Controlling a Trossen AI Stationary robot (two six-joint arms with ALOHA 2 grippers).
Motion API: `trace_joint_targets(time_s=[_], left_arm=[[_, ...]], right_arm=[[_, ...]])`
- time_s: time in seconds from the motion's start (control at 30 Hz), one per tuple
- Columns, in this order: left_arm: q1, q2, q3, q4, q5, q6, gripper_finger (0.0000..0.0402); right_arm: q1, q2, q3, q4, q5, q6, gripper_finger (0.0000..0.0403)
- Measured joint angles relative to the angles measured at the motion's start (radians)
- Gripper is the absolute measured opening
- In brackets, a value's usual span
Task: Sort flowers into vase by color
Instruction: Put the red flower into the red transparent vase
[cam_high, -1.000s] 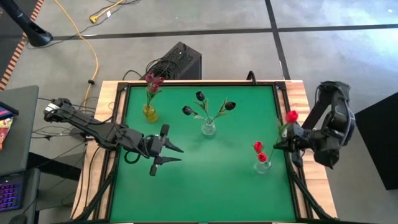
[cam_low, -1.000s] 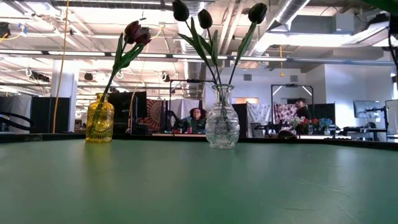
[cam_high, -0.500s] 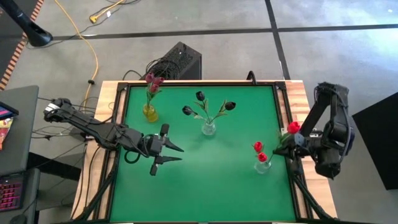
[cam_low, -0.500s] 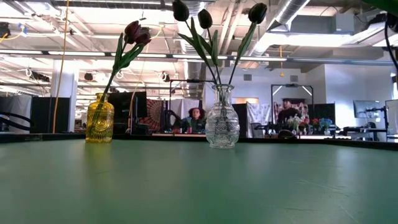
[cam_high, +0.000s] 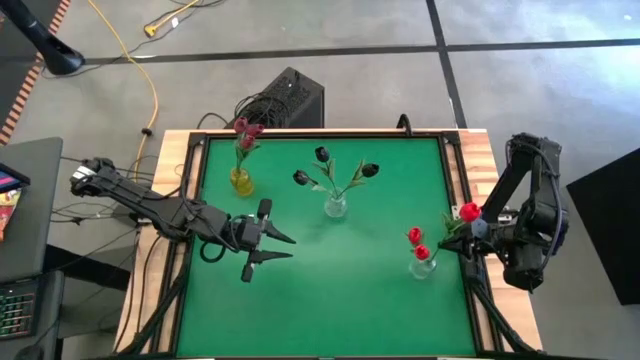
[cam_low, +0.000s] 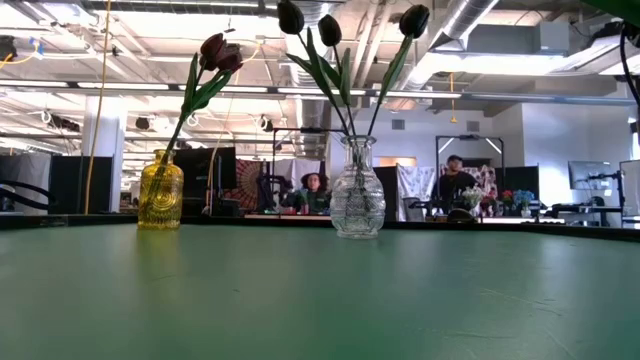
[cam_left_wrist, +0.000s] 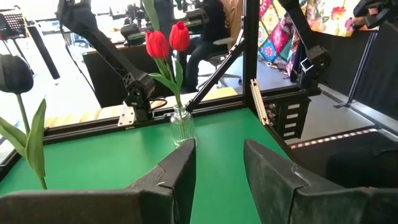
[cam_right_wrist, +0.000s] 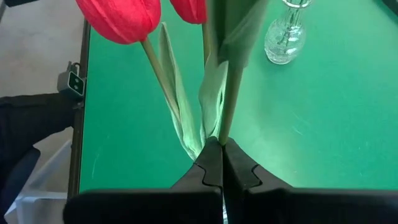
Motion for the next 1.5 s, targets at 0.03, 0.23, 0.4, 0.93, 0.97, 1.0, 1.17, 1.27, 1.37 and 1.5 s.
trace_joint_targets(time_s=[0.03,0.23,0.4,0.93,0.97,1.0,1.17,1.27,1.37,1.5], left_arm=[[0.000,0.000,0.000,0.000,0.000,0.000,0.0123],[0.000,0.000,0.000,0.000,0.023,0.000,0.0123],[0.001,0.000,0.000,0.000,0.026,0.001,0.0123],[0.001,0.000,0.000,-0.001,0.026,0.002,0.0123],[0.001,0.000,0.000,-0.001,0.026,0.001,0.0123],[0.001,0.000,0.000,-0.001,0.026,0.001,0.0123],[0.001,0.000,0.000,-0.001,0.026,0.001,0.0123],[0.001,0.000,0.000,-0.001,0.026,0.002,0.0123],[0.001,0.000,0.000,-0.001,0.026,0.001,0.0123],[0.001,0.000,0.000,-0.001,0.026,0.001,0.0123]], right_arm=[[0.000,0.000,0.000,-0.001,0.000,0.000,0.0018],[0.000,0.023,0.000,-0.013,-0.015,-0.001,0.0018],[0.000,0.050,0.000,-0.025,-0.023,-0.001,0.0018],[0.000,0.117,0.000,-0.020,-0.025,0.024,0.0022],[0.000,0.121,0.000,-0.020,-0.025,0.030,0.0022],[0.000,0.125,0.000,-0.020,-0.025,0.039,0.0022],[0.000,0.143,0.000,-0.023,-0.025,0.081,0.0023],[0.000,0.146,0.000,-0.027,-0.025,0.110,0.0023],[0.000,0.146,0.000,-0.030,-0.026,0.131,0.0023],[0.000,0.146,0.000,-0.031,-0.027,0.136,0.0024]])
